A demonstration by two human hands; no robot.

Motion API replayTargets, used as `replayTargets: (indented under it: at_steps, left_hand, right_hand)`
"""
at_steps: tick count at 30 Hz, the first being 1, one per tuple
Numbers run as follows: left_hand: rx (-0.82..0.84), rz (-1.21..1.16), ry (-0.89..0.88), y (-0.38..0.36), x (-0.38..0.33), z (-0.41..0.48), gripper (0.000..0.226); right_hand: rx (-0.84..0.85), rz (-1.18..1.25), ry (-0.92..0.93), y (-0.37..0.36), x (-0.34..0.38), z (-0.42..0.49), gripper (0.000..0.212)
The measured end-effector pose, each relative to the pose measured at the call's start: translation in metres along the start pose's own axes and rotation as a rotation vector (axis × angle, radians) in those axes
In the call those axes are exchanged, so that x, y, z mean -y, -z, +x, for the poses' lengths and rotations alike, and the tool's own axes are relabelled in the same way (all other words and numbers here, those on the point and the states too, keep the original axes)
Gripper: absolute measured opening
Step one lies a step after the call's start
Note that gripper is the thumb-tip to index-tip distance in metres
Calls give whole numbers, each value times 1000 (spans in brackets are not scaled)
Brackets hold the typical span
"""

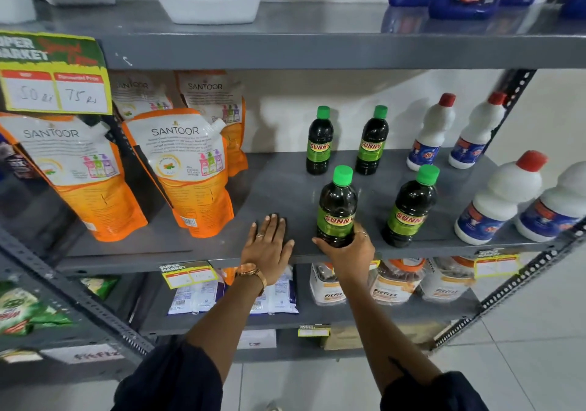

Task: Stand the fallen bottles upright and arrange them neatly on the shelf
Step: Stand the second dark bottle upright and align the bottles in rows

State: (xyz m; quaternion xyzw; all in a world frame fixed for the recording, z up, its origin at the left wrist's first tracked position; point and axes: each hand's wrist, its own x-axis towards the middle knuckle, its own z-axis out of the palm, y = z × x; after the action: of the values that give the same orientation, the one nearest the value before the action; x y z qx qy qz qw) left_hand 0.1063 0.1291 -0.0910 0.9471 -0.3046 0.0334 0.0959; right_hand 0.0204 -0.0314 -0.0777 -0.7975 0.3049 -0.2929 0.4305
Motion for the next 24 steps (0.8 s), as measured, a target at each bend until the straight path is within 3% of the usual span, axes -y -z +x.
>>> replayTargets:
  at_steps: [12,15,17,19,21,24]
  left_hand:
    - [26,-7,-3,3,-3,0,82]
    - [35,-80,23,6,-5,-2,86]
    - [3,-217,47,9,-12,-8,87]
    - [-32,-394,75,10,-28,-18,89]
    - [-26,-523,128,9,-47,-21,101]
    - [12,-631,184,3,-67,-12,116]
  right_hand:
    - [95,-26,14,9,-4,-6,86]
    - [168,9,34,20,-11,-10,104]
    - [202,14,43,34,-20,-20,100]
    - [151,28,48,53,-33,-30,80]
    - [-7,77,17,74,-43,-33,58]
    - [-237,163,-96,99,-54,-13,66]
